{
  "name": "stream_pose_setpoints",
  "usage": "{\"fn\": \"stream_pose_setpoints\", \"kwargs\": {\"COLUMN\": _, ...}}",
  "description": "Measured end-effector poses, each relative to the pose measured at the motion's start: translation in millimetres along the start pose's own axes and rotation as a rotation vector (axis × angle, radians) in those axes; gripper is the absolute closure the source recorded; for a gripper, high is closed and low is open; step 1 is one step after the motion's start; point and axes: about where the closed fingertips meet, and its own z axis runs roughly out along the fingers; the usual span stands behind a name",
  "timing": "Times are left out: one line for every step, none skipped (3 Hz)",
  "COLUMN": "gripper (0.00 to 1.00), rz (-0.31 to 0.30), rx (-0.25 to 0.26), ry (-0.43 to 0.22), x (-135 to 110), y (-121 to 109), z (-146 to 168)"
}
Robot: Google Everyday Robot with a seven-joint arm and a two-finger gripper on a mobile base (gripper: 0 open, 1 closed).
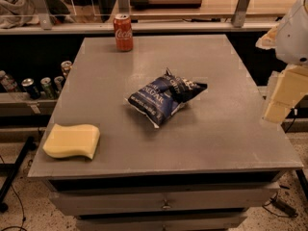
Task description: Pick blue chip bag
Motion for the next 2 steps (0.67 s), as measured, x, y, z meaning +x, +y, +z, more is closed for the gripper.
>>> {"fn": "stream_pose_setpoints", "kwargs": {"gripper": 0.00, "rz": 0.000, "rx": 0.000, "ry": 0.000, "x": 0, "y": 0, "z": 0}}
{"fn": "stream_pose_setpoints", "kwargs": {"gripper": 0.00, "rz": -0.051, "rx": 0.005, "ry": -0.022, "x": -13, "y": -23, "z": 14}}
